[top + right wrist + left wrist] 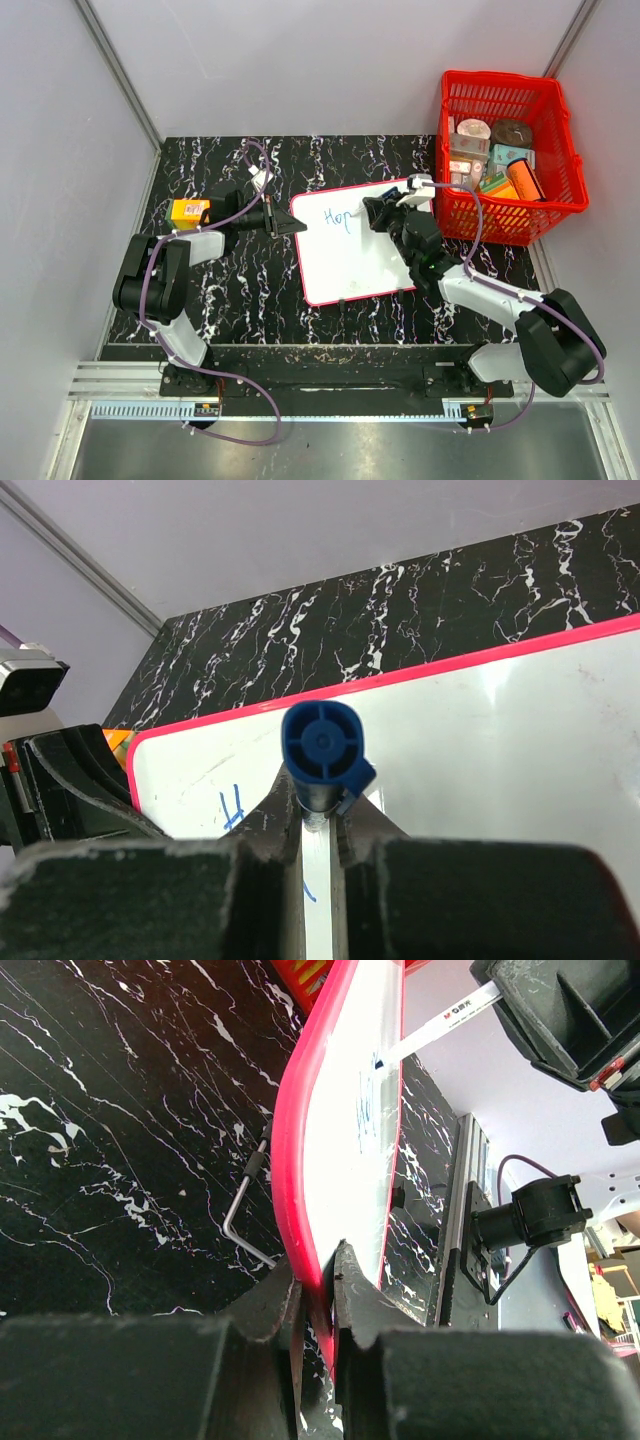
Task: Write a sentence on the whiteboard
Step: Write on the whiteboard with the whiteboard.
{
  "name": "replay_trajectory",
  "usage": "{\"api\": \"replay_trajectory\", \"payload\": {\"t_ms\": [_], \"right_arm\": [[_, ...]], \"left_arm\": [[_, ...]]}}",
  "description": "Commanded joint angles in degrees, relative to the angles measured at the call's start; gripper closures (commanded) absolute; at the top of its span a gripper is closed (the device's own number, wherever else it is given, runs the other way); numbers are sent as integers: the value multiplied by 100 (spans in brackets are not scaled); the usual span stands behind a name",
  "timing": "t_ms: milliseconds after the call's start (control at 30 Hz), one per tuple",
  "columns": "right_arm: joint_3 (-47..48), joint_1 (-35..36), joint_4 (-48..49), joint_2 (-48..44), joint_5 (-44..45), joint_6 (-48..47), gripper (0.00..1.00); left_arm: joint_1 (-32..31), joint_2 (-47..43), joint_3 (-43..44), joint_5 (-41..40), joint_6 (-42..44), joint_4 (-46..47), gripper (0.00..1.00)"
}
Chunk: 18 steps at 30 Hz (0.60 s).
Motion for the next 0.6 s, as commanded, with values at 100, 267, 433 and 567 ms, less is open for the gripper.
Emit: {"api": "replay_trajectory", "payload": {"t_ms": [100,267,433,567], "right_arm": [[-247,-71,49,-18,-24,163,100],[-221,-62,146,87,-146,286,100],[-159,-71,190,149,-234,374,100],[-177,-71,198,26,-243,401,100]], "left_arm": [[-229,16,11,-491,1116,-96,100],[-238,16,19,-491,1124,-114,100],[-238,7,19,-500,1133,-131,100],[-238,7,11,-509,1159,-140,100]]}}
